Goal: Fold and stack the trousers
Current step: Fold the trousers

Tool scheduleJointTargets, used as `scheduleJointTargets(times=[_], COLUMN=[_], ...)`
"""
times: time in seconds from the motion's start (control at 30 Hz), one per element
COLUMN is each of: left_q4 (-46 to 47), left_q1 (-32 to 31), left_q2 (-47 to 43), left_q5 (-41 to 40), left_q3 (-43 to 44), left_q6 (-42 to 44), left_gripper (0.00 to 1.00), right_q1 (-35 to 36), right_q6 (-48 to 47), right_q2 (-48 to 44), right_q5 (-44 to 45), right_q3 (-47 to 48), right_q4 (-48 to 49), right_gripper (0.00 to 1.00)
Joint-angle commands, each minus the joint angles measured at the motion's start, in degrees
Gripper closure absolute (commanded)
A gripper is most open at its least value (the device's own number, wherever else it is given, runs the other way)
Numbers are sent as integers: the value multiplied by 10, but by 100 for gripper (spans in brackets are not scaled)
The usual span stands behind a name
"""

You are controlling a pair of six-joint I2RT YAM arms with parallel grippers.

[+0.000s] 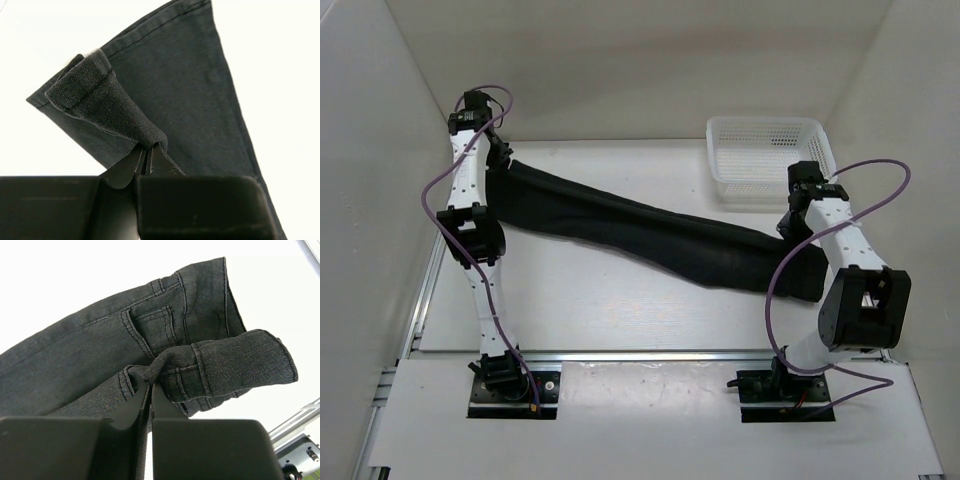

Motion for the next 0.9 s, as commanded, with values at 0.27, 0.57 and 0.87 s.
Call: scheduleJointTargets(times=[0.27, 0.57, 0.87], left_q4=[112, 123, 111], left_q1=[-1, -1, 63], left_q2=[27, -27, -167], left_q5=[38, 56, 16], left_q3=[68, 18, -252], left_q6=[-3, 26, 66], left_gripper=[72, 0, 90], right_q1=[-18, -18, -44], right_q6=[-35, -41, -32], right_q2=[87, 61, -79], right_q5=[70, 21, -151], right_q3=[77, 75, -64], right_q4=[44, 41, 15], right_gripper=[90, 4, 70])
